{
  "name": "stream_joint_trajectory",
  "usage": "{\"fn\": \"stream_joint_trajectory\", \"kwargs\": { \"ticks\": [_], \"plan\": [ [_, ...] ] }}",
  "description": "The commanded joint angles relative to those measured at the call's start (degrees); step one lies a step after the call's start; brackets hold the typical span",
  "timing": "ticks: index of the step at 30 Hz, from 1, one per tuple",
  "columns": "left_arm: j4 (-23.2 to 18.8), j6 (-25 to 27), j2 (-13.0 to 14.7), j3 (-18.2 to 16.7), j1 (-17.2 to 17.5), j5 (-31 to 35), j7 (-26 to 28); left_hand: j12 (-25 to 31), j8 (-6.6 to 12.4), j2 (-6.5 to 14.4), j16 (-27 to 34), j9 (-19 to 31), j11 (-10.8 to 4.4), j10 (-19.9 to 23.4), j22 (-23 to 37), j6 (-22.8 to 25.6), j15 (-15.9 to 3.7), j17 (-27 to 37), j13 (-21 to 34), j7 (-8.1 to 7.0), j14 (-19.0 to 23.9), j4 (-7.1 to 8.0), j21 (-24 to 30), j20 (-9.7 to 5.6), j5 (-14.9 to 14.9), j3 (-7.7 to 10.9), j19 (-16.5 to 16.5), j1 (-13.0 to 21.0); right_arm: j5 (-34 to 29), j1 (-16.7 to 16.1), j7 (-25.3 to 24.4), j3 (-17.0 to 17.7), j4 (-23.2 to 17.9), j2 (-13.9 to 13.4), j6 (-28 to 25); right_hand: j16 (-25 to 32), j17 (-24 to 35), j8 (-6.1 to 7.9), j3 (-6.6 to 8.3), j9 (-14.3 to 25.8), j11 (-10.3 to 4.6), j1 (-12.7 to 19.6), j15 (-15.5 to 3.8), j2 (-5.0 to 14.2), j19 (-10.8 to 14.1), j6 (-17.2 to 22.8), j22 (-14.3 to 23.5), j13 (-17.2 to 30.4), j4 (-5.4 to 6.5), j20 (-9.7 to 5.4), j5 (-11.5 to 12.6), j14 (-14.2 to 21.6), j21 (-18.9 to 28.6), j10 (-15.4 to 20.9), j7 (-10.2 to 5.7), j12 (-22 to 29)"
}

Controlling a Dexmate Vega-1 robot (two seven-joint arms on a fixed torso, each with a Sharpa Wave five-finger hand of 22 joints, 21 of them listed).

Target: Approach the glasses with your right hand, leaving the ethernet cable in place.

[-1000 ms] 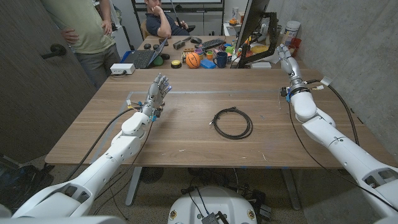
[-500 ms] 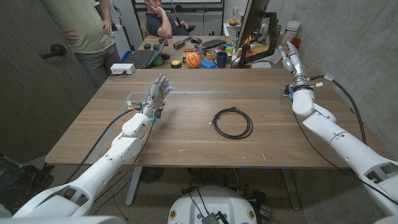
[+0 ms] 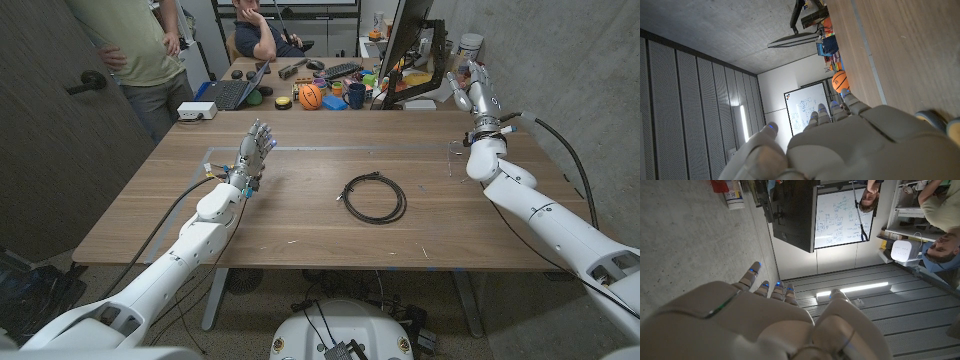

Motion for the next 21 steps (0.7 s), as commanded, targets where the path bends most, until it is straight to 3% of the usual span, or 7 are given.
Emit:
{"fn": "stream_joint_trajectory", "kwargs": {
  "ticks": [1, 12, 16, 21],
  "plan": [
    [-1.1, 0.3, 0.3, -0.1, 0.6, 0.2, 0.6, 0.1, 0.24, 1.7, 0.3, 0.3, -0.09, -0.6, 0.2, -0.2, -0.09, 0.3, 0.1, -0.08, -0.6, -0.02, 0.0, 0.03, 0.3, -0.19, 0.3, -0.1, -5.3, 3.8, -0.4, -4.5, 2.1, 0.0, -10.0, -0.3, 0.1, -0.20, 0.01, 0.2, -0.04, 0.6, -1.44, -0.09, -2.9, -0.9, 0.0, 0.2, -0.38, -0.37, 0.3, -1.0, -0.5, -1.0, 0.07, -0.2],
    [-1.9, 0.5, 0.4, -0.1, 1.1, 0.2, 0.9, 0.1, 0.23, 1.7, 0.3, 0.3, -0.15, -0.6, 0.2, -0.3, -0.01, 0.3, 0.1, -0.10, -0.7, 0.01, -0.2, 0.08, 0.3, -0.45, 0.2, -0.1, -8.9, 7.9, 0.7, -9.3, 5.7, 1.8, -20.8, -0.5, 0.2, -0.39, -0.46, 0.2, -0.63, 0.6, -0.60, -0.13, -3.7, -2.4, 0.0, 0.2, -0.32, 0.83, 0.4, -2.0, -1.6, -2.6, -0.56, -0.4],
    [-2.2, 0.5, 0.6, -0.2, 1.4, 0.2, 1.1, 0.1, 0.24, 1.7, 0.3, 0.3, -0.07, -0.7, 0.2, -0.3, -0.05, 0.3, 0.1, -0.10, -0.7, 0.01, -0.2, 0.11, 0.3, -0.52, 0.3, -0.1, -10.0, 9.8, 1.6, -11.3, 8.1, 2.5, -24.4, -0.5, 0.2, -0.34, -0.71, 0.2, -0.51, 0.7, 0.22, -0.12, -3.8, -3.1, -0.1, 0.2, -0.37, 1.89, 0.5, -2.6, -2.3, -3.4, -2.07, -0.5],
    [-2.7, 0.6, 0.8, -0.4, 1.8, 0.1, 1.5, 0.1, 0.23, 1.7, 0.3, 0.3, -0.04, -0.7, 0.2, -0.3, -0.01, 0.3, 0.1, -0.07, -0.7, 0.02, -0.3, 0.12, 0.3, -0.66, 0.2, -0.1, -10.9, 11.9, 3.9, -14.1, 10.9, 3.0, -27.9, -0.4, 0.2, -0.59, -1.26, 0.2, 0.37, 1.1, 1.29, -0.63, -2.5, -5.0, -0.2, 0.2, -0.67, 3.19, 0.8, -2.8, -2.7, -4.7, -1.30, -0.5]
  ]
}}
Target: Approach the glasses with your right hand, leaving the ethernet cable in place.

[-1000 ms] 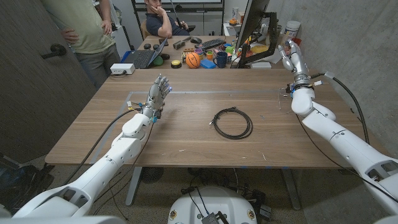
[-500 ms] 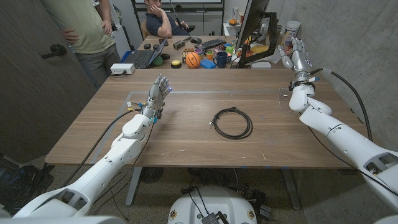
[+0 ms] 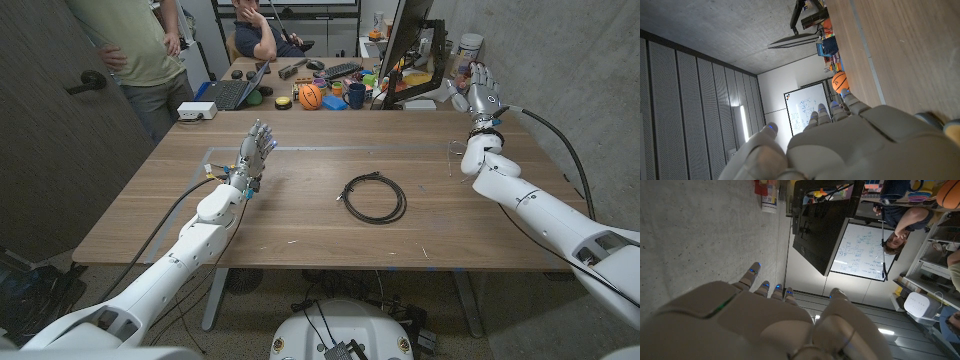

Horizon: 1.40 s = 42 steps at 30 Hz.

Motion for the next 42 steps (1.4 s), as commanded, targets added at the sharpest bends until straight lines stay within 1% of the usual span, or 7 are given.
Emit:
{"fn": "stream_joint_trajectory", "kwargs": {
  "ticks": [1, 11, 15, 19, 23, 38, 42],
  "plan": [
    [-1.1, 0.2, 0.4, -0.3, 0.9, -0.1, 0.7, 0.1, 0.22, 1.7, 0.3, 0.3, -0.02, -0.7, 0.2, -0.3, -0.15, 0.3, 0.1, -0.06, -0.5, 0.02, -0.3, 0.11, 0.4, -0.20, 0.3, -0.1, -3.0, 4.8, 3.0, -5.8, 5.5, 1.6, -9.7, 0.0, 0.1, -0.37, -0.49, 0.2, 0.20, 0.9, 0.71, -0.46, -2.2, -1.9, 0.1, 0.3, -0.17, 1.05, 0.5, -2.8, -0.5, -1.5, 0.47, -0.3],
    [-1.5, 0.4, 0.6, -0.4, 1.2, -0.1, 0.9, 0.1, 0.19, 1.6, 0.3, 0.3, 0.03, -0.7, 0.2, -0.4, -0.12, 0.3, 0.1, 0.03, -0.6, 0.03, -0.4, 0.16, 0.4, -0.44, 0.3, -0.1, -2.3, 7.0, 5.5, -8.6, 8.3, 2.7, -15.0, -0.2, 0.1, -0.45, -1.20, 0.3, 0.29, 1.4, 1.63, -0.89, -2.1, -4.8, 0.1, 0.3, -0.50, 3.14, 1.0, -4.4, -1.8, -4.1, 0.06, -0.4],
    [-1.6, 0.4, 0.6, -0.4, 1.3, -0.1, 1.0, 0.1, 0.19, 1.6, 0.3, 0.3, 0.07, -0.8, 0.2, -0.4, -0.13, 0.3, 0.1, 0.00, -0.6, 0.04, -0.5, 0.14, 0.4, -0.55, 0.3, -0.2, -1.6, 7.3, 6.6, -9.2, 8.5, 2.6, -16.2, -0.1, 0.2, -0.28, -1.55, 0.4, 0.03, 1.6, 1.93, -0.98, -1.5, -5.8, 0.1, 0.3, -0.56, 5.38, 1.3, -4.8, -2.3, -4.8, -0.28, -0.3],
    [-1.7, 0.4, 0.6, -0.4, 1.3, 0.0, 1.0, 0.1, 0.19, 1.6, 0.3, 0.3, 0.16, -0.8, 0.2, -0.4, -0.12, 0.3, 0.1, 0.04, -0.6, 0.06, -0.5, 0.18, 0.4, -0.64, 0.3, -0.2, -1.0, 7.9, 8.0, -10.0, 8.9, 2.8, -17.6, 0.0, 0.1, -0.05, -1.78, 0.4, -0.03, 2.0, 2.25, -0.96, -0.3, -6.2, 0.1, 0.4, -0.71, 6.91, 1.6, -5.0, -2.6, -5.2, -1.61, 0.0],
    [-1.8, 0.5, 0.6, -0.4, 1.4, 0.0, 1.1, 0.1, 0.19, 1.6, 0.3, 0.3, 0.12, -0.8, 0.2, -0.5, -0.09, 0.3, 0.1, 0.06, -0.6, 0.07, -0.6, 0.19, 0.4, -0.75, 0.3, -0.2, -0.4, 8.3, 9.2, -10.8, 9.6, 2.7, -18.0, 0.4, 0.1, 0.41, -2.23, 0.4, -0.55, 2.5, 2.03, -1.15, 1.2, -5.7, 0.0, 0.4, -0.91, 7.75, 1.9, -4.5, -3.0, -5.1, -5.02, 0.3],
    [-3.2, 0.7, 1.0, -0.6, 2.3, 0.2, 2.1, 0.1, 0.19, 1.6, 0.3, 0.3, 0.11, -0.8, 0.3, -0.5, 0.00, 0.3, 0.1, 0.23, -0.7, 0.10, -0.7, 0.21, 0.5, -1.14, 0.4, -0.2, 1.4, 9.8, 14.7, -13.7, 12.2, 2.2, -17.7, 0.9, 0.1, 0.49, -2.90, 0.3, -2.04, 4.6, 1.66, -1.88, 6.5, -6.2, 0.0, 0.3, -2.19, 7.87, 2.5, -3.0, -3.1, -5.4, -6.71, 0.4],
    [-3.7, 0.9, 1.2, -0.7, 2.7, 0.3, 2.5, 0.1, 0.20, 1.6, 0.3, 0.3, 0.13, -0.9, 0.3, -0.5, 0.01, 0.3, 0.1, 0.26, -0.7, 0.11, -0.8, 0.23, 0.5, -1.23, 0.4, -0.2, 2.1, 10.1, 15.6, -14.0, 13.0, 2.2, -16.9, 1.1, 0.0, 0.57, -2.91, 0.3, -3.09, 6.4, 1.51, -1.84, 9.2, -6.3, 0.0, 0.3, -3.14, 7.76, 3.0, -2.2, -3.3, -5.2, -6.91, 0.5]
  ]
}}
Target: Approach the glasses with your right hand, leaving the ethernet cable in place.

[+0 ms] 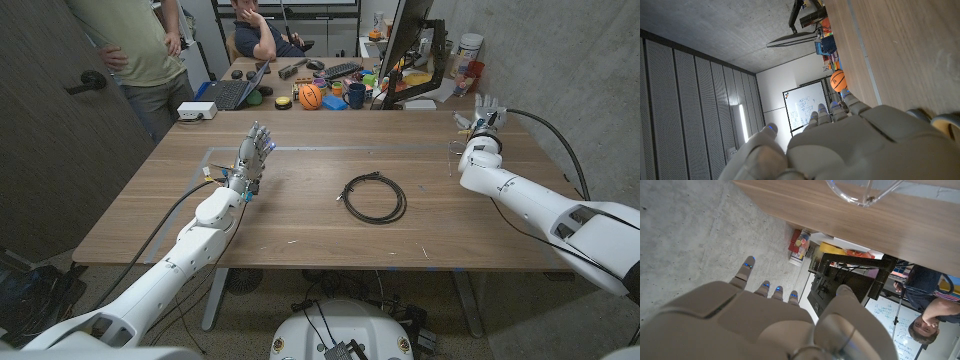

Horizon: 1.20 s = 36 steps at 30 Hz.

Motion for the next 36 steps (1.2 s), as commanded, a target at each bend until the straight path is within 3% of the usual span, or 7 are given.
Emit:
{"fn": "stream_joint_trajectory", "kwargs": {
  "ticks": [1, 7, 10, 25, 31, 33, 36],
  "plan": [
    [-1.3, 0.3, 0.4, -0.2, 0.9, 0.2, 0.9, 0.1, 0.21, 1.6, 0.3, 0.3, -0.22, -0.6, 0.3, -0.5, -0.17, 0.3, 0.1, 0.27, -0.6, 0.03, -0.3, 0.24, 0.3, -0.38, 0.4, -0.2, 1.5, 1.1, 3.6, -1.9, 2.2, -0.1, 0.5, 0.5, 0.1, 0.38, 0.24, 0.2, -0.66, 1.9, -0.53, 0.17, 2.6, -4.7, -0.1, 0.2, -0.95, -0.20, 0.7, -1.9, -0.2, -3.9, -0.83, 0.7],
    [-1.6, 0.4, 0.6, -0.4, 1.1, 0.2, 1.1, 0.2, 0.20, 1.6, 0.3, 0.3, -0.11, -0.5, 0.3, -0.5, -0.21, 0.3, 0.1, 0.24, -0.5, 0.04, -0.4, 0.23, 0.4, -0.53, 0.4, -0.2, 2.0, 1.5, 4.7, -2.5, 2.9, 0.0, 0.6, 0.9, 0.0, 1.12, -0.17, 0.1, -1.55, 4.5, -1.25, -0.17, 6.7, -2.4, -0.2, 0.1, -2.37, -0.49, 1.3, 0.5, -0.9, -1.6, -1.52, 1.2],
    [-1.6, 0.4, 0.6, -0.4, 1.2, 0.2, 1.2, 0.2, 0.21, 1.6, 0.3, 0.3, -0.20, -0.5, 0.3, -0.5, -0.17, 0.3, 0.1, 0.31, -0.5, 0.04, -0.4, 0.26, 0.4, -0.61, 0.4, -0.2, 2.1, 1.7, 5.4, -2.9, 3.2, 0.1, 0.7, 1.1, -0.1, 1.13, -0.63, 0.1, -2.17, 6.4, -1.34, -0.43, 10.4, -1.2, -0.2, 0.0, -3.35, -1.99, 1.8, 2.4, -1.3, -0.4, -2.05, 1.2],
    [-1.9, 0.7, 0.6, -0.4, 1.4, 0.2, 1.5, 0.2, 0.21, 1.6, 0.3, 0.3, -0.14, -0.5, 0.3, -0.6, -0.12, 0.3, 0.1, 0.34, -0.5, 0.05, -0.6, 0.26, 0.5, -0.95, 0.4, -0.2, 3.1, 1.9, 4.8, -3.2, 4.7, 0.7, 2.3, 1.1, -0.2, 1.49, -0.52, 0.1, -3.58, 12.4, -4.29, 1.54, 15.8, 2.6, -0.2, -0.1, -5.80, -3.29, 3.0, 6.8, -3.7, 3.2, -2.18, 1.3],
    [-2.1, 0.7, 0.7, -0.4, 1.5, 0.3, 1.5, 0.2, 0.20, 1.7, 0.3, 0.3, -0.11, -0.5, 0.3, -0.6, -0.12, 0.3, 0.1, 0.33, -0.5, 0.05, -0.7, 0.27, 0.5, -1.07, 0.5, -0.2, 3.2, 1.8, 4.9, -3.2, 4.3, 0.6, 1.8, 1.3, -0.3, 2.31, -2.48, -0.1, -4.61, 14.4, -5.62, 1.65, 20.9, 9.4, -0.2, 0.0, -6.38, -4.53, 3.2, 11.6, -6.0, 9.1, -2.17, 1.9],
    [-2.1, 0.8, 0.7, -0.3, 1.5, 0.3, 1.5, 0.2, 0.20, 1.7, 0.3, 0.3, -0.10, -0.5, 0.3, -0.6, -0.15, 0.3, 0.1, 0.37, -0.5, 0.05, -0.7, 0.28, 0.5, -1.12, 0.5, -0.2, 3.4, 1.7, 5.0, -3.2, 4.3, 0.6, 1.4, 1.3, -0.3, 2.53, -3.22, -0.1, -5.26, 15.1, -5.59, 1.54, 22.4, 12.1, -0.2, -0.1, -6.60, -4.86, 3.3, 13.4, -6.9, 11.8, -2.15, 2.1],
    [-2.2, 0.8, 0.7, -0.3, 1.5, 0.4, 1.6, 0.2, 0.20, 1.7, 0.3, 0.3, -0.07, -0.5, 0.3, -0.7, -0.11, 0.3, 0.1, 0.34, -0.6, 0.05, -0.7, 0.32, 0.5, -1.19, 0.5, -0.2, 3.5, 1.7, 5.6, -3.2, 4.0, 0.4, 1.2, 1.1, -0.3, 2.77, -4.51, -0.1, -5.06, 15.9, -5.72, 1.65, 24.7, 16.7, -0.1, 0.0, -6.56, -5.42, 3.5, 16.4, -8.6, 17.2, -2.13, 2.7]
  ]
}}
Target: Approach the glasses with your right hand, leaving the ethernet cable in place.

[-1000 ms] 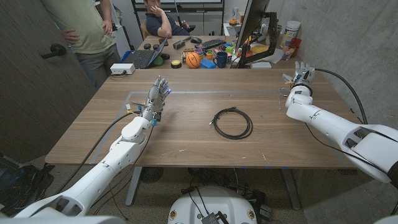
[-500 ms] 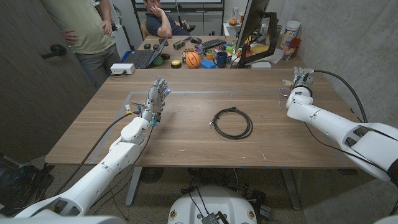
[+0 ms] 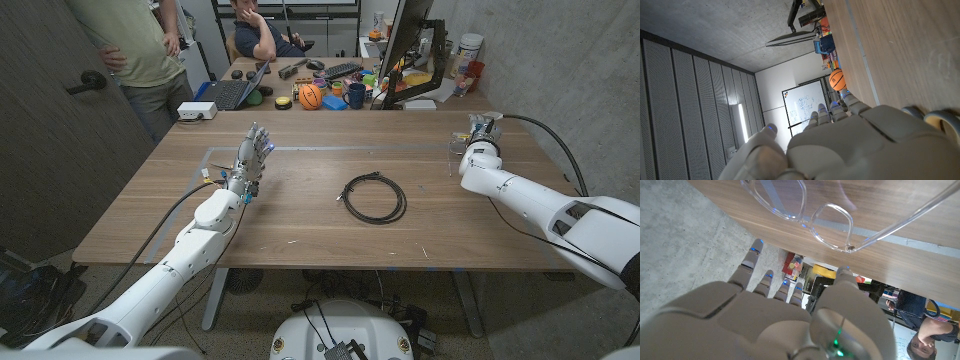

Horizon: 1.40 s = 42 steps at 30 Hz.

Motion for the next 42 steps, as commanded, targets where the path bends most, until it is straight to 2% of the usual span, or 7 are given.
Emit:
{"fn": "stream_joint_trajectory", "kwargs": {
  "ticks": [1, 4, 11, 26, 42],
  "plan": [
    [-0.4, 0.2, 0.1, 0.1, 0.1, 0.2, 0.2, 0.2, 0.21, 1.7, 0.3, 0.3, -0.05, -0.5, 0.3, -0.3, -0.14, 0.3, 0.1, 0.04, -0.6, 0.05, -0.1, 0.16, 0.3, -0.28, 0.4, -0.2, 0.6, -0.1, 0.6, -0.1, -0.2, -0.2, -0.6, 0.2, 0.1, 0.51, -1.31, 0.0, -0.07, 1.4, -2.98, 0.02, 2.6, 5.0, 0.2, 0.1, 0.08, -0.68, 0.5, 3.3, -1.7, 5.6, -0.11, 0.9],
    [-0.5, 0.1, 0.0, 0.1, 0.0, 0.3, 0.2, 0.2, 0.20, 1.7, 0.3, 0.3, -0.08, -0.5, 0.3, -0.3, -0.12, 0.3, 0.1, 0.03, -0.6, 0.04, -0.2, 0.17, 0.4, -0.34, 0.4, -0.2, 0.7, -0.1, 0.9, -0.2, -0.4, -0.5, -0.4, 0.0, 0.0, 0.72, -1.44, 0.0, -0.25, 2.0, -3.39, 0.29, 3.0, 6.8, 0.3, 0.2, -0.04, -1.27, 0.6, 3.8, -2.2, 6.0, 0.18, 0.6],
    [-0.7, 0.3, 0.0, 0.3, 0.0, 0.4, 0.4, 0.2, 0.22, 1.7, 0.3, 0.3, -0.14, -0.5, 0.3, -0.3, -0.09, 0.3, 0.1, 0.04, -0.6, 0.04, -0.2, 0.19, 0.4, -0.48, 0.4, -0.2, 1.0, -0.3, 0.9, 0.1, -0.7, -1.0, -0.2, -0.6, 0.0, -0.71, -1.86, 0.0, -0.51, 2.9, -3.49, 0.62, 4.1, 5.4, 0.3, 0.2, -0.23, -2.33, 0.8, 4.1, -3.0, 5.2, -0.08, -0.4],
    [-1.5, 0.4, 0.0, 0.4, 0.5, 0.8, 1.1, 0.2, 0.23, 1.8, 0.3, 0.3, -0.18, -0.5, 0.3, -0.3, -0.12, 0.3, 0.1, -0.02, -0.6, 0.03, -0.4, 0.16, 0.5, -0.78, 0.5, -0.2, 1.3, -0.7, 0.4, 0.6, -0.8, -1.3, 0.6, -0.7, 0.1, -1.26, -2.49, 0.0, -0.66, 3.2, -3.49, 0.93, 5.0, 5.6, 0.4, 0.2, -0.05, -2.68, 0.9, 5.0, -3.9, 5.2, -0.23, -0.8],
    [-1.9, 0.5, 0.0, 0.3, 0.7, 0.9, 1.5, 0.2, 0.25, 1.9, 0.3, 0.3, -0.09, -0.5, 0.3, -0.3, -0.10, 0.3, 0.1, 0.04, -0.6, 0.04, -0.5, 0.17, 0.6, -1.08, 0.5, -0.2, 1.3, -0.9, 0.2, 0.8, -1.1, -1.3, 0.7, -1.0, 0.1, -1.90, -3.18, 0.0, -1.23, 3.7, -3.77, 1.49, 6.2, 5.1, 0.4, 0.3, 0.14, -3.69, 1.1, 6.1, -5.0, 5.3, -0.25, -1.1]
  ]
}}
